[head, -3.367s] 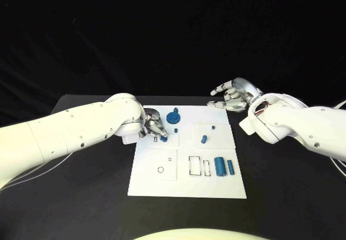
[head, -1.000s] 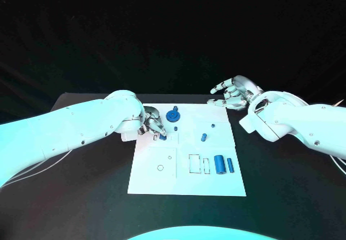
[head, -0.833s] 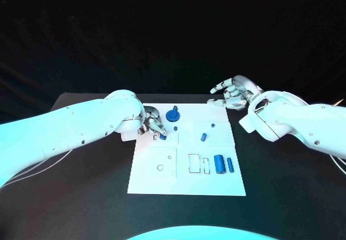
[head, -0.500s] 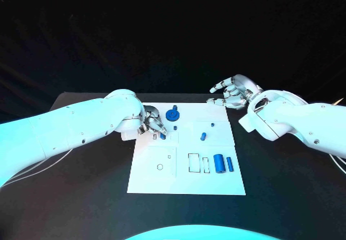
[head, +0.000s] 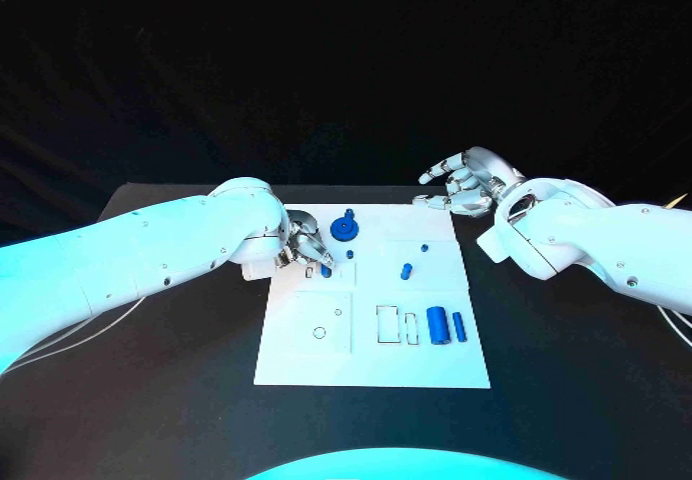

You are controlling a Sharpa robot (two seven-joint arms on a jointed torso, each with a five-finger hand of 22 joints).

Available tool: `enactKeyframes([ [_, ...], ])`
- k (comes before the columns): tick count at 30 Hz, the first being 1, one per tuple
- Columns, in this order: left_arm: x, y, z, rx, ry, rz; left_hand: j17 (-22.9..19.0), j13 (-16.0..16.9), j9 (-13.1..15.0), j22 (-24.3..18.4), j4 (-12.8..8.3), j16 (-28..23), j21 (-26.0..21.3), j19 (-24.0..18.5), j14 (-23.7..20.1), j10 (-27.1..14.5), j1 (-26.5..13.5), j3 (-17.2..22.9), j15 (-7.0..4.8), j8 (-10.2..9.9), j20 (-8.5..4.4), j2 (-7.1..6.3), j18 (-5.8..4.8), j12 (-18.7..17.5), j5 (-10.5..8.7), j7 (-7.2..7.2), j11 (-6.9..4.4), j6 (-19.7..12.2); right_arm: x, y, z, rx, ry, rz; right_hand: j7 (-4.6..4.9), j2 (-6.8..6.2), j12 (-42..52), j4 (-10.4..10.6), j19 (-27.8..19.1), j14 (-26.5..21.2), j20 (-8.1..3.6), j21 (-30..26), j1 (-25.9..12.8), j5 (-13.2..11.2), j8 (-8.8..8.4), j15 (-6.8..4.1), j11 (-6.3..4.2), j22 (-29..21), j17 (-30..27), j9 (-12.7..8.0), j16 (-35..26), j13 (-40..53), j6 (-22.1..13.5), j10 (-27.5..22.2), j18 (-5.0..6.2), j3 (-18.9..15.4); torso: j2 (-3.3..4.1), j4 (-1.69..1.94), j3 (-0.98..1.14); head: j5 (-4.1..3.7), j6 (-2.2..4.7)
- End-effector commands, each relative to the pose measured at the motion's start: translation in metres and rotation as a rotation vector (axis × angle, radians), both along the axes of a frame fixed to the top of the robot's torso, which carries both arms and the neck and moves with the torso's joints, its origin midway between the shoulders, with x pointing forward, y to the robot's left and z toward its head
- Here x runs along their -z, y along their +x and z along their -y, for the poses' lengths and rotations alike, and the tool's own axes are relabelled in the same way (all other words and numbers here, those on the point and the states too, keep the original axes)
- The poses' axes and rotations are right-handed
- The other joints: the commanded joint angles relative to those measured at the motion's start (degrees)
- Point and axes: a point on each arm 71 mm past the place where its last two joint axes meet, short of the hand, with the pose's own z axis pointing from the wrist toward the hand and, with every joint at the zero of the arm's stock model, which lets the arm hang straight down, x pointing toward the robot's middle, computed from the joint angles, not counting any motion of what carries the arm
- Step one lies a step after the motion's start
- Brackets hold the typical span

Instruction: Assemble the parts on the task board

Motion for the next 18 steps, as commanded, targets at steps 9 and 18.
enactKeyframes([
  [9, 0.0050, -0.0015, 0.0019, 0.003, 0.001, -0.011, 15.81, 1.44, 7.25, 1.13, 4.34, 1.02, 1.01, 1.30, 5.96, 3.18, 0.10, -9.51, -0.45, 3.97, -0.23, 0.93, -1.58, 0.12, -4.84, -3.00, -1.05, 9.48, -0.0002, -0.0002, -0.0005, -0.005, 0.001, 0.004, 0.07, 0.77, -0.09, -0.16, 2.29, 5.47, 0.16, -0.76, -1.04, 0.19, 0.96, -0.22, -0.06, 10.25, 13.42, -0.45, -0.30, 1.43, 0.44, -0.74, 0.03, -0.15, -0.01, 0.01, 0.00, -0.13, -0.10],
  [18, 0.0053, -0.0007, -0.0007, -0.003, 0.001, -0.008, 15.81, 1.57, 7.63, 1.14, 7.08, 1.02, 0.95, 1.29, 5.96, 3.18, 0.06, -13.10, -0.47, 3.53, -0.22, -0.46, -1.58, 0.04, -5.68, -3.00, -1.06, 9.75, -0.0002, -0.0001, 0.0000, -0.004, 0.002, 0.004, 0.07, 0.74, -0.17, -0.12, 2.19, 5.43, 0.16, -1.00, -1.16, 0.18, 0.96, -0.22, -0.06, 10.10, 13.25, -0.47, -0.39, 1.35, 0.43, -0.81, 0.09, -0.18, -0.06, 0.02, 0.01, -0.05, -0.15],
])
